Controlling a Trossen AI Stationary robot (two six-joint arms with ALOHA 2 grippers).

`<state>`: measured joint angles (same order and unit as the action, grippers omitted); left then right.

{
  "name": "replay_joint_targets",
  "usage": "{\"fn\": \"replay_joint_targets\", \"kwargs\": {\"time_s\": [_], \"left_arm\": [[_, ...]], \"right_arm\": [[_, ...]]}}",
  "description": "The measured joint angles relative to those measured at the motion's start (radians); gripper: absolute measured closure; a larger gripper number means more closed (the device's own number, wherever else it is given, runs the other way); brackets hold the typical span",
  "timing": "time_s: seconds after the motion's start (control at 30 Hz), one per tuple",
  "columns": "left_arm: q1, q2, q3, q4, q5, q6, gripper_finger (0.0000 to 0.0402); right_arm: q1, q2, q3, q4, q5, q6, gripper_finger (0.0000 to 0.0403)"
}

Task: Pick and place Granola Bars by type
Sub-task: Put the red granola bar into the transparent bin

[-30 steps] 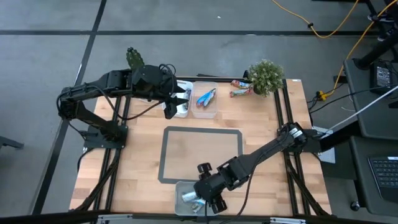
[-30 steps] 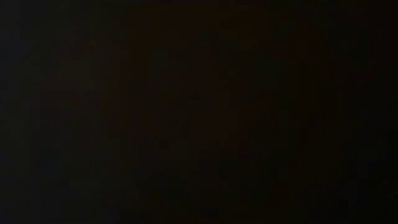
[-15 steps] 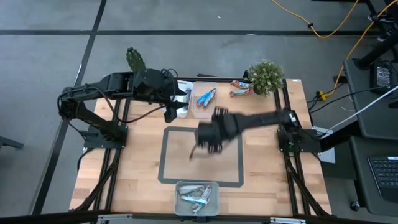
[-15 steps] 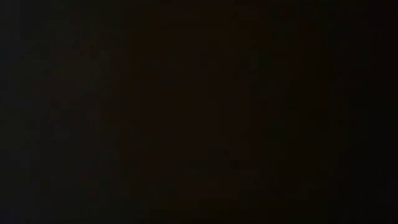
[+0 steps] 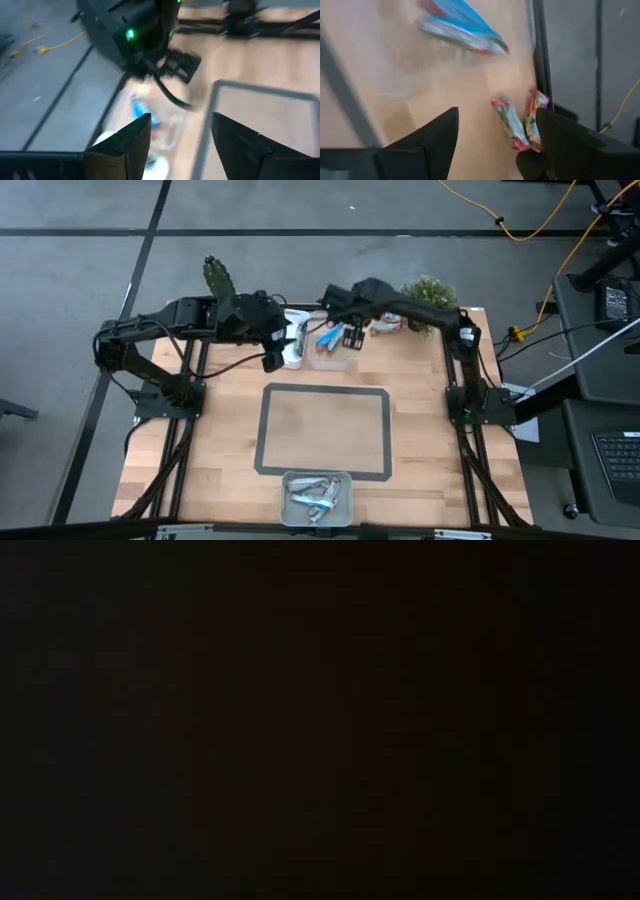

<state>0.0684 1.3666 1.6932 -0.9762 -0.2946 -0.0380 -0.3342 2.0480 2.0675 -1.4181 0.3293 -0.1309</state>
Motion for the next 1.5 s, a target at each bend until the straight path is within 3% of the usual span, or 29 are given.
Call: {"fn": "replay_joint_targets", "kwargs": {"time_s": [0.17, 0.37, 0.67, 1.33, 1.5], "left_arm": [[0.026, 0.000, 0.000, -0.107, -0.123, -0.015, 0.0203], [0.067, 0.000, 0.000, -0.180, -0.262, -0.115, 0.0203], [0.141, 0.005, 0.000, -0.178, -0.298, -0.221, 0.0203], [0.189, 0.006, 0.000, -0.171, -0.303, -0.263, 0.0203], [0.189, 0.006, 0.000, -0.171, -0.298, -0.263, 0.0203]], "right_arm": [[-0.152, 0.002, -0.182, 0.078, -0.023, -0.112, 0.0138], [-0.282, 0.000, -0.382, 0.149, -0.146, -0.245, 0.0138], [-0.402, 0.000, -0.508, 0.344, -0.169, -0.372, 0.0138], [-0.423, 0.000, -0.662, 0.539, -0.261, -0.435, 0.0138], [-0.420, 0.000, -0.665, 0.540, -0.270, -0.432, 0.0172]]}}
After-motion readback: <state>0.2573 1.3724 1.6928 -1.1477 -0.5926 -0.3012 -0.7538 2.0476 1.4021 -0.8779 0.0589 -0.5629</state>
